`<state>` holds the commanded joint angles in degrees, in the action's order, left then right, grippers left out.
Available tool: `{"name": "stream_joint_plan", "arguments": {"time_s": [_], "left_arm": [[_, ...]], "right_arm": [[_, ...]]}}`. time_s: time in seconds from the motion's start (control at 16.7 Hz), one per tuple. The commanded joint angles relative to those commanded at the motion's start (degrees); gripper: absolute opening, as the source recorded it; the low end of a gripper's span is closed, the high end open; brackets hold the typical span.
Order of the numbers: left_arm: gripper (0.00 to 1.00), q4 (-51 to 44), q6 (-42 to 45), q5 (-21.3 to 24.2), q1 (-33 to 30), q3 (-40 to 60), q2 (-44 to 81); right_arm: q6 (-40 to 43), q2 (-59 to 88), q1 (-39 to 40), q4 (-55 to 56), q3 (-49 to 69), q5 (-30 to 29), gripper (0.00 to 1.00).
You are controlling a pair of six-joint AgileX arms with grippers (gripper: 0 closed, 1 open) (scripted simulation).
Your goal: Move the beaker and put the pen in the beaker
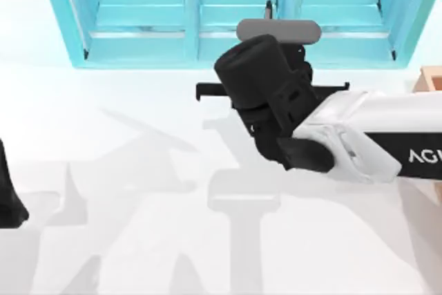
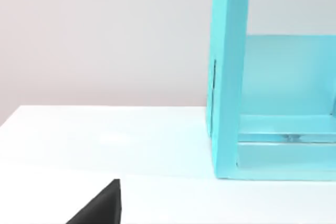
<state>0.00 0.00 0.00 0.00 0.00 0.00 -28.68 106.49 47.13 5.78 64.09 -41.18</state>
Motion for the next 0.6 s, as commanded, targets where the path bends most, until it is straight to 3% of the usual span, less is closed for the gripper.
{"name": "stream_joint_plan", "arguments": {"time_s": [0.6], "left_arm": [[1.00,0.0,0.0,0.0,0.0,0.0,0.0]], "right_arm": [[26.9,-9.2,4.9,46.1,-23.7,-22.7,0.00]]}}
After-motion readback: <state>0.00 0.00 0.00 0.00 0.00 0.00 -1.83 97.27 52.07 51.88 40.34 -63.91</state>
